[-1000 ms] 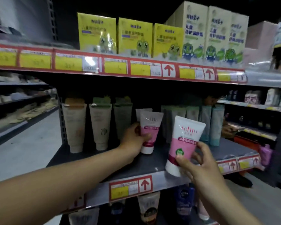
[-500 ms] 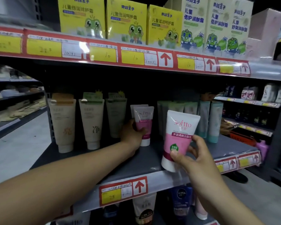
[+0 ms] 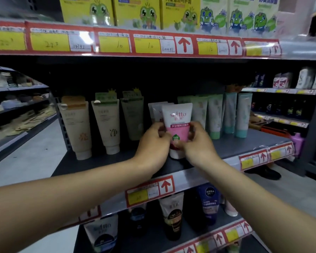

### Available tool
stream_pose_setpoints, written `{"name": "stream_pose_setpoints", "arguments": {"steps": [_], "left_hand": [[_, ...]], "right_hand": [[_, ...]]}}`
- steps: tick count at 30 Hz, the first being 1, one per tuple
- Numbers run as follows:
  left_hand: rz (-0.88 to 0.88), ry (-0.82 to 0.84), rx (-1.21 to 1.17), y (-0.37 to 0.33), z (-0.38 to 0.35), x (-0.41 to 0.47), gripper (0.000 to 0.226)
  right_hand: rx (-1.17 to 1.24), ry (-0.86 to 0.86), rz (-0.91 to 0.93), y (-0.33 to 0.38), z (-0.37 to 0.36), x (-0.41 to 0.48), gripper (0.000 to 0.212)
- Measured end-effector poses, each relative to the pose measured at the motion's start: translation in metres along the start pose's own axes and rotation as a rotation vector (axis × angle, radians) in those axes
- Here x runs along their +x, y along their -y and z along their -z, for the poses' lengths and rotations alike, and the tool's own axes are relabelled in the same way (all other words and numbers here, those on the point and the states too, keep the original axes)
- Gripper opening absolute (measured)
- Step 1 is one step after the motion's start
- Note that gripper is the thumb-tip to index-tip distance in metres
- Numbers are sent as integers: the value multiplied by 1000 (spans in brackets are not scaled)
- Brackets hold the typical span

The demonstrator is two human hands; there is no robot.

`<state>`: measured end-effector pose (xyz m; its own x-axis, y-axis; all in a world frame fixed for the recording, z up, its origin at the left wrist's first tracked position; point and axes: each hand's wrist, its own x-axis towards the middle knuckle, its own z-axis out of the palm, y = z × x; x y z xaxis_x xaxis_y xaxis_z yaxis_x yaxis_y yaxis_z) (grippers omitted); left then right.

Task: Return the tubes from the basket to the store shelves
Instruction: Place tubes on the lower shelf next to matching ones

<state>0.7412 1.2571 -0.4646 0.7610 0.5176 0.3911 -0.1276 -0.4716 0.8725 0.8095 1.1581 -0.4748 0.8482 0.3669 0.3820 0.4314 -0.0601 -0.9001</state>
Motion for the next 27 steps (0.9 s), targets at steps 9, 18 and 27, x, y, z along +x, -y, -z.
{"name": "stream_pose_setpoints", "arguments": {"steps": [9, 18, 27], "left_hand": [[120, 21, -125, 6, -13, 6, 36], [100, -7, 63, 12, -19, 13, 40], [-177, 98, 379, -32, 18, -26, 54]], "right_hand": [[-203, 85, -82, -13, -11, 32, 33], [-170, 156, -146, -10, -11, 38, 20], [-480, 79, -13, 28, 31, -13, 42]]}}
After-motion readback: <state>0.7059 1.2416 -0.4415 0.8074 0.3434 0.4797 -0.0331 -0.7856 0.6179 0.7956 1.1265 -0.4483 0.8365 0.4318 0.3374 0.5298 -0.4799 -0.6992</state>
